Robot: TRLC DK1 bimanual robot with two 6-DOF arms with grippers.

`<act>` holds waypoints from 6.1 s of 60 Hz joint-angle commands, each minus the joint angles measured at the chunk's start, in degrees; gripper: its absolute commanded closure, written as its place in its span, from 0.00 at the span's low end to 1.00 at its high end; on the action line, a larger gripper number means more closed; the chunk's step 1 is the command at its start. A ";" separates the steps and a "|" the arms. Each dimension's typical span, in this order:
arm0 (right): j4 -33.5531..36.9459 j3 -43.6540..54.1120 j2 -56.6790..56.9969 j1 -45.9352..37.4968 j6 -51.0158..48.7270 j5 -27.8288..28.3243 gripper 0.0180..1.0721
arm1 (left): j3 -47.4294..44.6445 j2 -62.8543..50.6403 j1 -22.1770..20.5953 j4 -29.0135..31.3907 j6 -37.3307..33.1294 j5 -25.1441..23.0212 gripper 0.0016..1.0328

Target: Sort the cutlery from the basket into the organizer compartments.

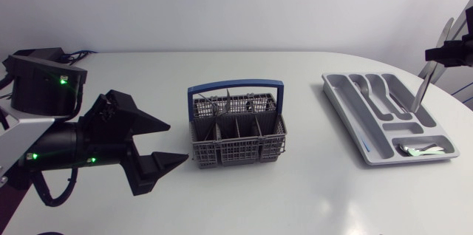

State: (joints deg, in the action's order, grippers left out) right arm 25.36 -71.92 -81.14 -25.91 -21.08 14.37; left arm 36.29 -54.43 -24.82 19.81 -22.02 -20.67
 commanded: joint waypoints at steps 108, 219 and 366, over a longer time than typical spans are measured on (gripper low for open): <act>13.31 -52.18 -59.83 -2.13 -1.16 -15.34 0.94 | -0.52 -0.32 0.21 0.84 1.02 0.01 0.05; -8.05 28.41 20.15 29.43 -1.77 2.06 0.43 | 1.76 -2.34 -3.22 -2.32 1.45 1.95 0.05; -54.72 18.75 -18.96 76.71 -0.98 -30.54 0.74 | -3.60 -5.33 10.23 -10.50 -7.42 -6.93 0.05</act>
State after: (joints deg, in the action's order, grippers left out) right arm -28.56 -51.55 -98.28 50.70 -20.93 -15.33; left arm 34.37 -59.05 -14.37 10.35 -28.58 -27.00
